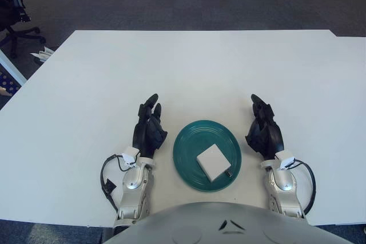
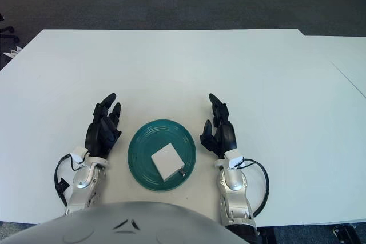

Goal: Put the charger into the plate.

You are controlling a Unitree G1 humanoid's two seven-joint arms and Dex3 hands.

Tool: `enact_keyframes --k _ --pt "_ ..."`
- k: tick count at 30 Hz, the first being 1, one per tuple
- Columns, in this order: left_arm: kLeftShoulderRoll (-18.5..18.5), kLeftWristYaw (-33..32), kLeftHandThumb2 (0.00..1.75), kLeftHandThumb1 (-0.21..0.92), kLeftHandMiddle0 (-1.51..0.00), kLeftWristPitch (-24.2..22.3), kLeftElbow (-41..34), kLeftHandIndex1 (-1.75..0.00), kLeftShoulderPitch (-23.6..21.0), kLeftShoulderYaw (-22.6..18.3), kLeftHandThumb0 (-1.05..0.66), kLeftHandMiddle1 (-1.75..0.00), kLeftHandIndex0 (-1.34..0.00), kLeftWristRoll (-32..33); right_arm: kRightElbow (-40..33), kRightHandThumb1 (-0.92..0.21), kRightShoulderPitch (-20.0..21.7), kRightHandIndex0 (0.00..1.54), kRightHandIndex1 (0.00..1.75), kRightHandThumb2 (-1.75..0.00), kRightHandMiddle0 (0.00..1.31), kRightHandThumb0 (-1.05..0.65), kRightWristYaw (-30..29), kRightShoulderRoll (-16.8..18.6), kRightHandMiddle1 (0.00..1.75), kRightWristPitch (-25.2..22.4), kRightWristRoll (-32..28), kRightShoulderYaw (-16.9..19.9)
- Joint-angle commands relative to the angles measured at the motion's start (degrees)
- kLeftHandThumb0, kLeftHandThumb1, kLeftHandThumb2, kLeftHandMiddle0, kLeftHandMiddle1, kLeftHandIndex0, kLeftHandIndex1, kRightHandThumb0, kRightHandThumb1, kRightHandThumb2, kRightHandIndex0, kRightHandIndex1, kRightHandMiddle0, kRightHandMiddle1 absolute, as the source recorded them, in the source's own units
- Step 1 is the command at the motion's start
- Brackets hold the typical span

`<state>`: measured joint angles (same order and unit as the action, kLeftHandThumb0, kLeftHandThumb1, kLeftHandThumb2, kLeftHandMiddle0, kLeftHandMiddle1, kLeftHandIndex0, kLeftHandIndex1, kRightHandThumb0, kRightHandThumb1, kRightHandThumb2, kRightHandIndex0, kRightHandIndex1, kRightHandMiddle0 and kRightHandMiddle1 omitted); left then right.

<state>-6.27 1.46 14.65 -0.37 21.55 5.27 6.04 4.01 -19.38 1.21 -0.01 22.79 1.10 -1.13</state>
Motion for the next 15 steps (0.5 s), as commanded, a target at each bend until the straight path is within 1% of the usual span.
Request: enact_keyframes --k 1,15 --pt "0.75 0.1 1.01 0.92 -0.31 -2.72 1.34 -0.74 2.32 0.2 -1.05 -0.01 0.0 -0.85 3.67 -0.92 -5.26 0.08 0.0 -0.97 0.0 -0.89 -0.02 0.48 0.4 -5.0 -0.42 -0.25" --pt "0.55 0.35 1.0 0.92 -0.3 -3.52 -0.38 -0.76 3.13 0.96 -1.05 0.0 0.0 -0.77 2.09 -0.92 -6.43 0.07 0.0 -0.97 0.0 -0.88 -0.47 0.77 0.38 -5.22 -0.17 -0.4"
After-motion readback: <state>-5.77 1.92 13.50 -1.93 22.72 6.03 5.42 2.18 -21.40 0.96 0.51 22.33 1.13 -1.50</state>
